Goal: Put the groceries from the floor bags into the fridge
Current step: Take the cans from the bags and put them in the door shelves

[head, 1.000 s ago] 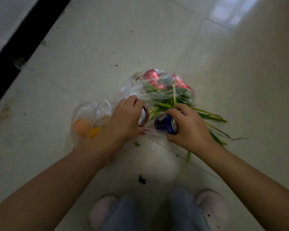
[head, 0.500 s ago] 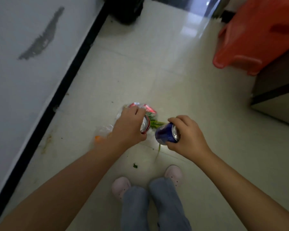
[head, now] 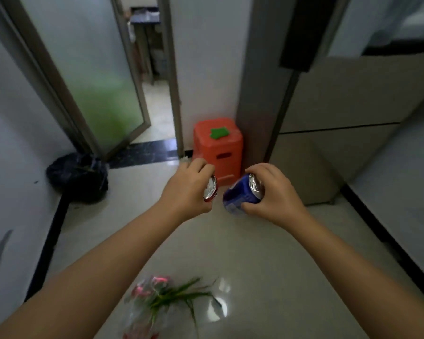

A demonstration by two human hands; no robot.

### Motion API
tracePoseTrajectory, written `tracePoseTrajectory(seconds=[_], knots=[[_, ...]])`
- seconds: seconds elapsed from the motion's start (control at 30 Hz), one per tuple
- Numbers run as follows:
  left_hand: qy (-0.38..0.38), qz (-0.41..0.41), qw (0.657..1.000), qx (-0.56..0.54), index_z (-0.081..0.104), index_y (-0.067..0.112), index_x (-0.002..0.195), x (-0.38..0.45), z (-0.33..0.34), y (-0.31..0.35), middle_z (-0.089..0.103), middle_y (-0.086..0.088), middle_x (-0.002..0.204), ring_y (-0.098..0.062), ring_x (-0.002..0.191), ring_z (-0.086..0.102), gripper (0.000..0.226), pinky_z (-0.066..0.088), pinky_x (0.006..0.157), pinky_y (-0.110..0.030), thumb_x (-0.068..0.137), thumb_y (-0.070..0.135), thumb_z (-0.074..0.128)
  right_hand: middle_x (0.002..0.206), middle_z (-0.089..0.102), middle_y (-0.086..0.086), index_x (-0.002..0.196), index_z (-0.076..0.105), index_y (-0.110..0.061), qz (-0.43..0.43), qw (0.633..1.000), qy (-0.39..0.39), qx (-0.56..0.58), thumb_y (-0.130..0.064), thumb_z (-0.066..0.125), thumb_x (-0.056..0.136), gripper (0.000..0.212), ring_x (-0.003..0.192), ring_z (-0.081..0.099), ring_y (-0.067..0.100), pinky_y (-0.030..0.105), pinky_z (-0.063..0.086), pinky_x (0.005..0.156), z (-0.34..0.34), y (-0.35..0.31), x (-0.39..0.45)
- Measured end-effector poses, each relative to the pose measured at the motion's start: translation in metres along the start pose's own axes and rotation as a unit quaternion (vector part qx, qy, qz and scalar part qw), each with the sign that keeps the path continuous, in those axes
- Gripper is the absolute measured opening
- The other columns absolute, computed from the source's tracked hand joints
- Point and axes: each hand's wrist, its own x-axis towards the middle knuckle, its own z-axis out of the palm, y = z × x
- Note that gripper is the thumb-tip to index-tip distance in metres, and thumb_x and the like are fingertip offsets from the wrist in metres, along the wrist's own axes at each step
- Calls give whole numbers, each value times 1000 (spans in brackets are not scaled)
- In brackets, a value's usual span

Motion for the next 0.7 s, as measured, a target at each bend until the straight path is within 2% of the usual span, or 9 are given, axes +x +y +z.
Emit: tracePoseTrajectory(seconds=[0.13, 0.23, 0.33, 0.43, 0.57, 0.7], knots=[[54, 107, 992, -35, 55, 9, 122, 56, -43, 89, 51, -9, 123, -30, 107, 51, 64, 48, 88, -38, 64, 22, 78, 122, 49, 5, 125, 52, -13, 50, 994, 94, -17, -14, 78, 62, 68, 100, 41, 5, 7, 26, 80, -109, 30, -22], [82, 182, 979, -50, 47, 15, 128, 95, -65, 166, 44, -2, 129, -23, 114, 45, 66, 44, 94, -30, 70, 27, 76, 119, 50, 6, 126, 52, -14, 75, 982, 164, -47, -13, 79, 61, 71, 96, 41, 6, 12, 30, 81, -190, 60, -39], [114, 247, 960, -63, 47, 17, 129, 138, -75, 243, 44, -1, 130, -22, 114, 44, 67, 43, 92, -30, 70, 31, 76, 116, 52, 9, 125, 54, -11, 88, 964, 240, -74, -8, 80, 58, 72, 95, 42, 8, 2, 29, 73, -263, 96, -53], [137, 282, 945, -94, 51, 15, 126, 184, -80, 322, 47, -1, 128, -24, 112, 46, 65, 44, 90, -32, 68, 28, 77, 115, 53, 12, 123, 56, -7, 82, 947, 293, -106, -5, 80, 58, 70, 95, 42, 8, -12, 25, 73, -330, 141, -57], [154, 304, 931, -130, 51, 16, 125, 248, -94, 418, 48, 1, 126, -22, 114, 46, 64, 43, 91, -30, 67, 26, 77, 117, 54, 13, 123, 55, -4, 75, 931, 329, -138, -7, 81, 60, 68, 95, 43, 9, 1, 26, 76, -418, 204, -53], [162, 319, 921, -152, 51, 16, 125, 311, -107, 489, 48, 1, 125, -20, 113, 47, 65, 40, 86, -23, 66, 25, 78, 116, 54, 15, 122, 56, -2, 64, 904, 388, -169, -6, 81, 59, 68, 94, 43, 10, -1, 28, 73, -493, 260, -46]])
